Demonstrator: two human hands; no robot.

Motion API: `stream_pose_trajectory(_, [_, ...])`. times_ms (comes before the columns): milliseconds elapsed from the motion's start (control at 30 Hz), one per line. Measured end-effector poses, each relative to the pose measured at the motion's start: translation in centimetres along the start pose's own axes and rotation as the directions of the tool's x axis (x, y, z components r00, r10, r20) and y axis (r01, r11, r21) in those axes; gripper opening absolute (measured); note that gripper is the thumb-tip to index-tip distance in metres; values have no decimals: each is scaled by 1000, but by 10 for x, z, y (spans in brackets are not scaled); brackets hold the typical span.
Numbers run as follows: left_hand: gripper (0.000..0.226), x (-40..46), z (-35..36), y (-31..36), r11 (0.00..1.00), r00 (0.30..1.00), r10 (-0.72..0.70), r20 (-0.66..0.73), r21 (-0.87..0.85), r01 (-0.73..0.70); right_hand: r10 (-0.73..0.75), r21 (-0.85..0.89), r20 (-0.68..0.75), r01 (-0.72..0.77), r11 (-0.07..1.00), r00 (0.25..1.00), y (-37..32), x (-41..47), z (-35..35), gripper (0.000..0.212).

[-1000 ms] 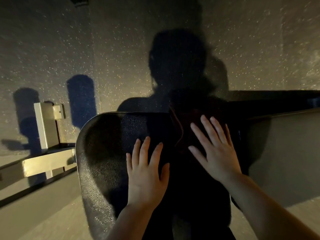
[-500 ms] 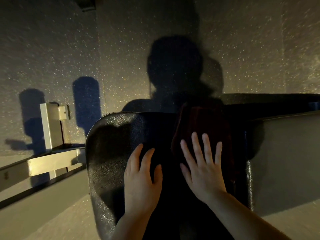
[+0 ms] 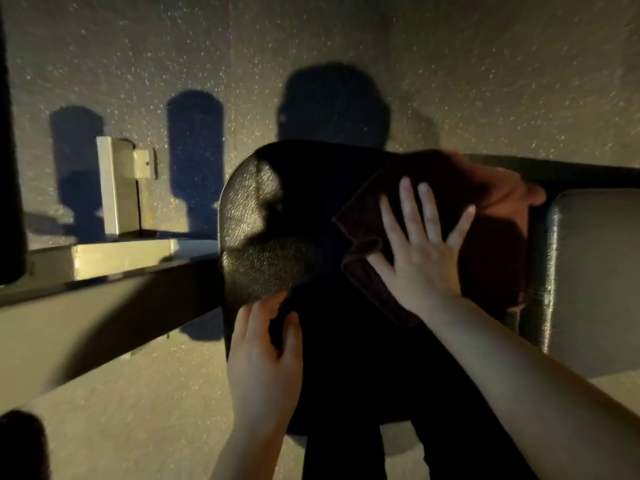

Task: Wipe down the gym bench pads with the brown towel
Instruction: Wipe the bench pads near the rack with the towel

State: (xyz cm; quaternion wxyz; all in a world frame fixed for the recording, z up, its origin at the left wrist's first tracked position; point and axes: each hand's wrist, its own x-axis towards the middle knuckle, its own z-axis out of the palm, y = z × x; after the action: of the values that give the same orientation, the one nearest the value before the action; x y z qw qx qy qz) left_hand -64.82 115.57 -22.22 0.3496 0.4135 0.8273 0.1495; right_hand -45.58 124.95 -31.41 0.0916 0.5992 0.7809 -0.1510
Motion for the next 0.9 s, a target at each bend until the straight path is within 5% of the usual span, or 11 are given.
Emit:
stream_pose_trajectory(233, [24, -32, -15, -42, 979, 980, -178, 89, -80, 185, -312, 47, -37, 313, 949, 949, -136, 23, 5, 74])
stream_pose_trajectory(467, [24, -50, -30, -43, 960, 970, -215, 113, -160, 231, -594, -69, 124, 604, 794, 795, -102, -46, 18, 71])
stream_pose_trajectory(667, [17, -51, -15, -20, 984, 981, -84, 178, -139, 109, -301, -75, 192, 320, 945, 934, -3, -85, 15, 71])
stream_pose_trajectory(900, [17, -84, 29, -10, 992, 970, -73, 233, -83, 95, -17, -14, 200, 21, 1000, 980, 66, -134, 25, 68])
